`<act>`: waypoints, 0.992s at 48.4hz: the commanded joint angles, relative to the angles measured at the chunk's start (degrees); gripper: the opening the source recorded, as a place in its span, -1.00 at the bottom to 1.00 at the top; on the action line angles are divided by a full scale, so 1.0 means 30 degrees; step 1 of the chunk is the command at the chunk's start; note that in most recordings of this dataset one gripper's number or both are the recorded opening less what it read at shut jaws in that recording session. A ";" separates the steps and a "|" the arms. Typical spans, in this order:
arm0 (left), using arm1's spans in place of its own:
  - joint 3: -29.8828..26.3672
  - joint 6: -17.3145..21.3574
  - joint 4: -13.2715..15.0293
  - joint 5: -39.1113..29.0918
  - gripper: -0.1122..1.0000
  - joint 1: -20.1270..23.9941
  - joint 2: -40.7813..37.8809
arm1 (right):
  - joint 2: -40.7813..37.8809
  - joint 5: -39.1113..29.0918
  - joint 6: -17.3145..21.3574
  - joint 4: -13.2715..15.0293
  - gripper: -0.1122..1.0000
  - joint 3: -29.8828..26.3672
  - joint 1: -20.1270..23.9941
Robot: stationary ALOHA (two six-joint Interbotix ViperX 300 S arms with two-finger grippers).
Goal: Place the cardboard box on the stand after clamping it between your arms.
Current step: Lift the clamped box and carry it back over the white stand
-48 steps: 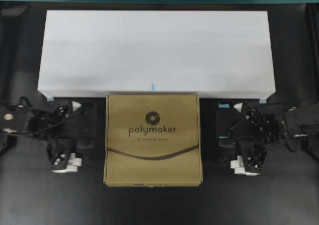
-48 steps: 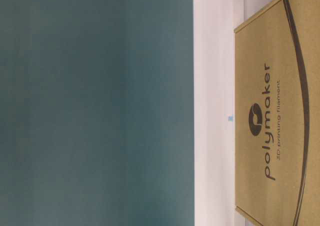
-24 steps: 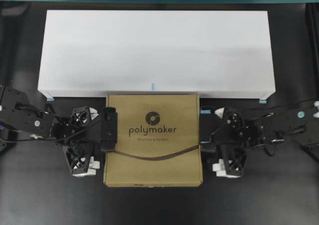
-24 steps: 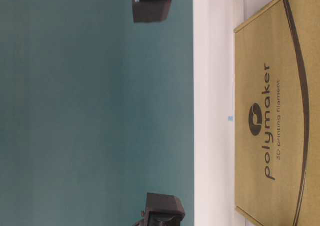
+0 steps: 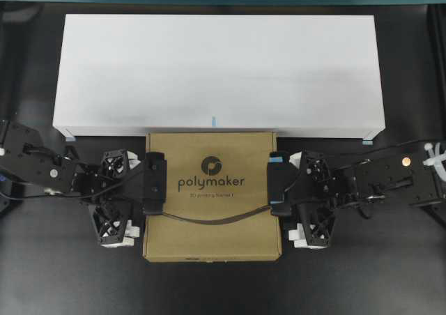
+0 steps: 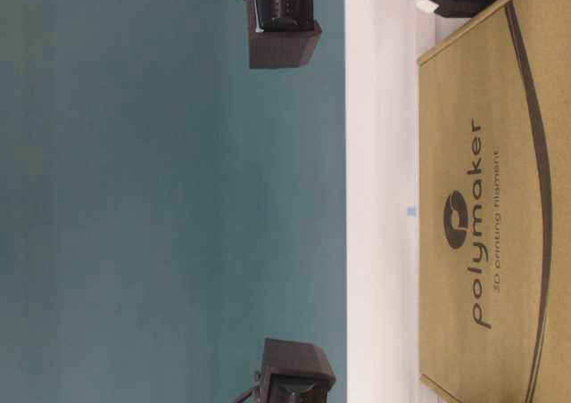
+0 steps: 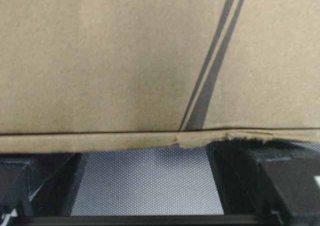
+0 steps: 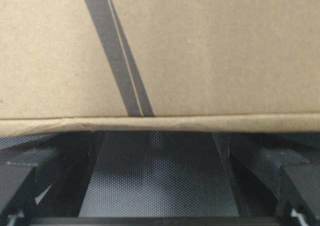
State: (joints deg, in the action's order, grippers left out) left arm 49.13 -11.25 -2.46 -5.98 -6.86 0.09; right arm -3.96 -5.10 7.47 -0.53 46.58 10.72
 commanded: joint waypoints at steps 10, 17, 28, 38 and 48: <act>-0.1582 0.1113 0.0000 -0.0352 0.65 0.0117 0.0088 | -0.0146 -0.0234 -0.0762 -0.0029 0.68 -0.1436 -0.0293; -0.2168 0.1934 0.0000 -0.1875 0.64 0.0146 0.0586 | 0.0205 -0.1348 -0.0908 -0.0029 0.68 -0.1816 -0.0264; -0.3574 0.2666 0.0000 -0.4746 0.64 0.0674 0.2373 | 0.1904 -0.4336 -0.0908 -0.0029 0.69 -0.2754 -0.0293; -0.5361 0.2813 0.0000 -0.8555 0.64 0.2051 0.4219 | 0.4277 -0.8496 -0.0937 -0.0029 0.69 -0.4775 -0.0908; -0.8232 0.3105 -0.0029 -1.2510 0.64 0.3721 0.4980 | 0.5537 -1.2949 -0.1201 0.0000 0.69 -0.7178 -0.2344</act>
State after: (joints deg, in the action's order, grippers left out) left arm 31.20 -1.32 -2.64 -42.10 1.41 14.15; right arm 11.95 -42.71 3.69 -0.35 30.85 5.19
